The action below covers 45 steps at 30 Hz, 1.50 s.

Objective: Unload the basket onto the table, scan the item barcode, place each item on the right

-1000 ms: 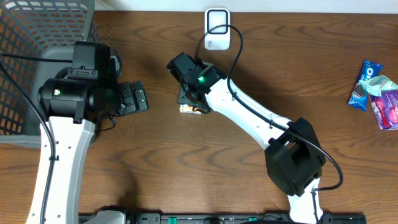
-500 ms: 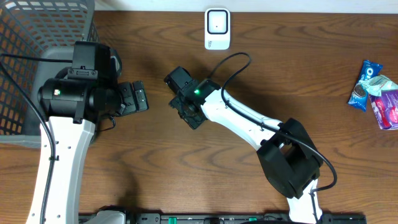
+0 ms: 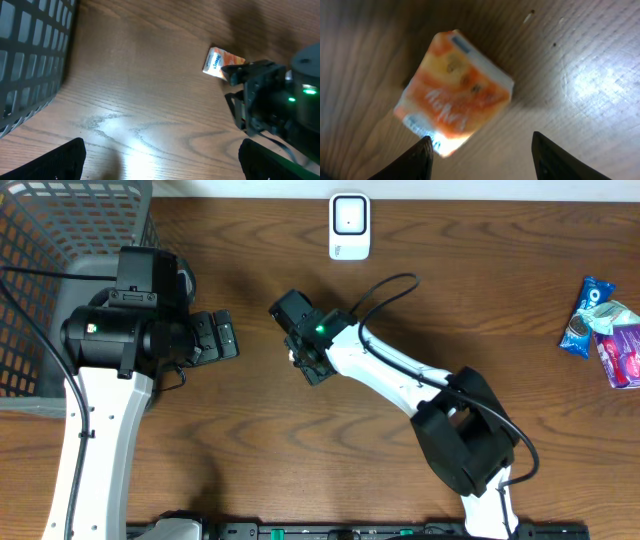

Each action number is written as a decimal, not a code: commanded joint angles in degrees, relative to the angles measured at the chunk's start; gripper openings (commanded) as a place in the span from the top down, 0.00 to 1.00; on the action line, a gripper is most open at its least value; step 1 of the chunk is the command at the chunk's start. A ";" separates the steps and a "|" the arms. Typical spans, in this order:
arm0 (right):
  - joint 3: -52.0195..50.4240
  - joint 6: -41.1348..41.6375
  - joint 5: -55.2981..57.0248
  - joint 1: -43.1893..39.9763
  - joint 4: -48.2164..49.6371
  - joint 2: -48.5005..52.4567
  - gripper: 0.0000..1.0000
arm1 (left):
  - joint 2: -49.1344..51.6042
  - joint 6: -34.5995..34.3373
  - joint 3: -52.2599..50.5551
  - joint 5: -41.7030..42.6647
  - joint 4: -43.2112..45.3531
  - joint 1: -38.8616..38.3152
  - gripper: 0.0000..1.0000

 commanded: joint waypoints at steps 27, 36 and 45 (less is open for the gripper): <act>-5.42 -5.53 8.52 -2.03 7.21 1.79 0.93 | -0.09 0.74 1.14 -0.33 -0.17 0.15 0.02; -5.42 -32.35 7.54 -5.44 6.56 1.75 0.99 | -0.09 0.76 1.14 -0.33 -0.17 0.15 0.02; -5.40 -72.43 -11.87 -10.99 11.13 -0.98 0.99 | -0.09 0.74 1.14 -0.33 -0.17 0.15 0.02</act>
